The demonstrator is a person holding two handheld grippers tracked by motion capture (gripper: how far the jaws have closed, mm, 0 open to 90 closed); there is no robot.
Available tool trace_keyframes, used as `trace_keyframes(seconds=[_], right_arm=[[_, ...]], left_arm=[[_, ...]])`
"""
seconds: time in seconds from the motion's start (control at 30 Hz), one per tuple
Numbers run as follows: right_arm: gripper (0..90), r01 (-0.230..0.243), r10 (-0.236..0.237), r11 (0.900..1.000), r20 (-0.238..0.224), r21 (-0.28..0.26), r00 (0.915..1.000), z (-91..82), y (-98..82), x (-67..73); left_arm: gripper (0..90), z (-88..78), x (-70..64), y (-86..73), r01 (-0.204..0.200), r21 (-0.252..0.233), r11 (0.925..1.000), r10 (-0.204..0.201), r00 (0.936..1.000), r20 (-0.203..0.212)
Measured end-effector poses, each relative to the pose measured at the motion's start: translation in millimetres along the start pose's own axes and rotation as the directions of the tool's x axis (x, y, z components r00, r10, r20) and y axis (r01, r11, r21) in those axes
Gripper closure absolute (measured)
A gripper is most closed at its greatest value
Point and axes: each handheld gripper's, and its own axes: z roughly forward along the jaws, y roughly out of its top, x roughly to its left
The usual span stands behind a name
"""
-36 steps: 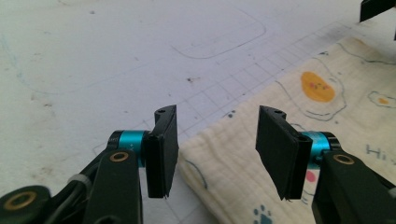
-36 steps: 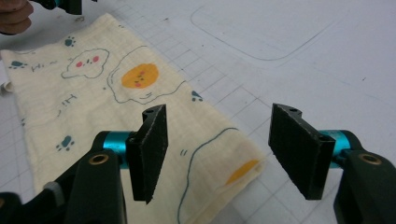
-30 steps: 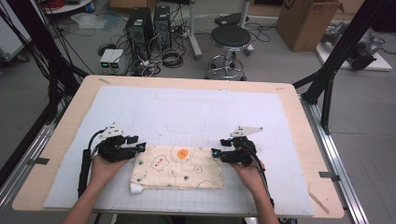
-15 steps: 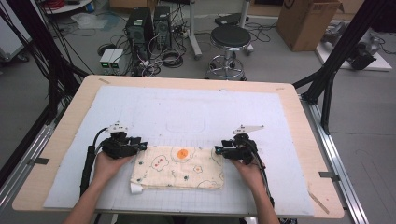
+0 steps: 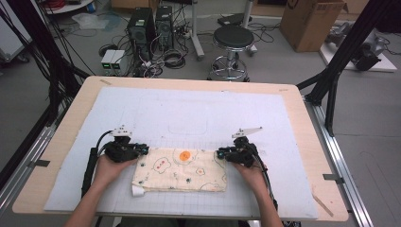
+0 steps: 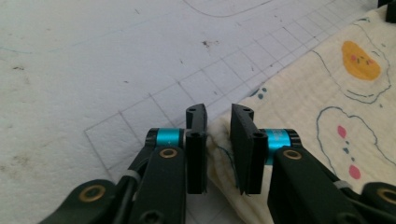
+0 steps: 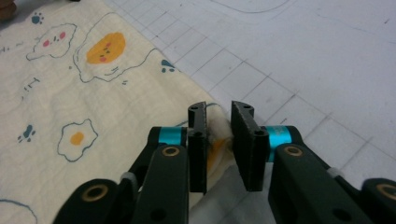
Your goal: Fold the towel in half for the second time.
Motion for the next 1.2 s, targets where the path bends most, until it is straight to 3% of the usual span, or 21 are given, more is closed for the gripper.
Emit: trace_keyframes(seconds=[0.23,0.47,0.7,0.83,0.97,1.1,1.2], right_arm=[[84.3,0.021,-0.021,1.000,0.008,0.005,0.9997,-3.6,1.5,2.9],[84.8,0.033,-0.033,0.999,0.014,-0.001,0.9994,-10.0,13.8,2.4],[84.8,-0.006,0.006,1.000,-0.001,-0.015,1.0000,-9.2,20.9,-9.6],[84.7,-0.014,0.015,1.000,0.022,-0.022,0.9997,-11.1,29.9,-16.1],[84.7,-0.052,0.053,0.999,0.029,-0.015,0.9982,-10.5,41.2,-27.1],[84.7,-0.064,0.065,0.998,0.049,-0.012,0.9967,-9.0,53.4,-35.7],[84.8,-0.092,0.093,0.996,0.058,-0.020,0.9940,-7.8,60.4,-44.0]], left_arm=[[82.0,-1.7,-3.3,1.7,-0.008,-0.018,0.9998,0.008,0.9999,-0.006],[82.9,-5.6,-1.8,6.2,0.002,-0.075,0.9972,-0.005,0.9993,-0.036],[83.3,-1.4,4.3,17.5,-0.004,-0.078,0.9970,0.000,0.9986,-0.053],[83.4,1.9,8.9,27.5,0.012,-0.089,0.9960,-0.017,0.9984,-0.055],[83.4,7.0,14.8,39.2,0.034,-0.100,0.9944,-0.040,0.9972,-0.063],[83.5,11.8,18.3,53.9,0.019,-0.099,0.9949,-0.029,0.9954,-0.091],[83.5,16.1,24.6,61.0,0.048,-0.109,0.9929,-0.058,0.9944,-0.089]])
